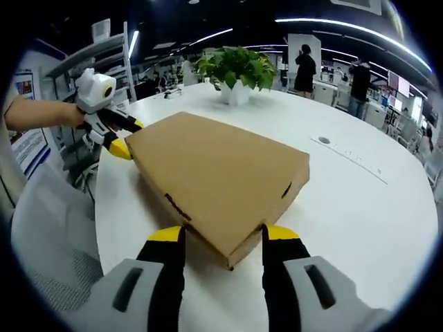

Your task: Operate the shoe box by opening the lid, removing the specified soft item, and placing it in the target area until the item is outside and the box remains undamaged.

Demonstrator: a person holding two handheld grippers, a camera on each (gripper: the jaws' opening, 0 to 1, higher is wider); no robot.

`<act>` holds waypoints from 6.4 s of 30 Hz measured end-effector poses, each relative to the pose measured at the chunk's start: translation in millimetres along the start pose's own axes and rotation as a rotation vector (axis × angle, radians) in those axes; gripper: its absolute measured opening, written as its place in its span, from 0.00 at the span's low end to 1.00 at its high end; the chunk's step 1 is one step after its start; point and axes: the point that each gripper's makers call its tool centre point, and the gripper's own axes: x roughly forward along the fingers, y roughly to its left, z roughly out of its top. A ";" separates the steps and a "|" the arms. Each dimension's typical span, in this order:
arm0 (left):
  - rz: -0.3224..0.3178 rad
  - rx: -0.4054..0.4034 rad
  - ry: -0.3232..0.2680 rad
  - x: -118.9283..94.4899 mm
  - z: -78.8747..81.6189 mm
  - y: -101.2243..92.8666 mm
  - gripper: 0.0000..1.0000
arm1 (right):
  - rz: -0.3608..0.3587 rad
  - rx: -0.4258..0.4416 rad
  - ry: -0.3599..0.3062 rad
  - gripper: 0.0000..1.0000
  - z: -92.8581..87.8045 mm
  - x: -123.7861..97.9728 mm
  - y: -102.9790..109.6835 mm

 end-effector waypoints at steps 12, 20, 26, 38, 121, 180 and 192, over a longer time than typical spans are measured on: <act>-0.043 0.015 0.007 -8.2 -2.9 -7.6 0.51 | -0.047 0.036 -0.018 0.39 -6.1 -8.0 18.8; -0.064 0.022 0.004 -12.9 -6.2 -8.7 0.51 | -0.063 0.053 -0.031 0.39 -8.7 -10.9 26.4; -0.060 0.010 0.007 -16.8 -10.0 -10.7 0.50 | -0.057 0.048 -0.029 0.39 -9.2 -10.5 28.7; -0.056 -0.001 -0.004 -20.2 -14.8 -12.3 0.51 | -0.050 0.050 -0.035 0.41 -9.5 -11.2 30.1; 0.274 0.057 -0.275 -66.7 117.5 71.8 0.02 | -0.157 -0.090 -0.273 0.47 129.2 -40.3 -21.0; 0.277 -0.024 -0.259 -17.6 151.1 121.8 0.00 | -0.264 0.100 -0.181 0.00 74.6 9.3 -91.7; 0.267 -0.027 -0.254 -7.9 154.4 125.1 0.00 | -0.265 0.109 -0.184 0.00 71.5 4.8 -86.5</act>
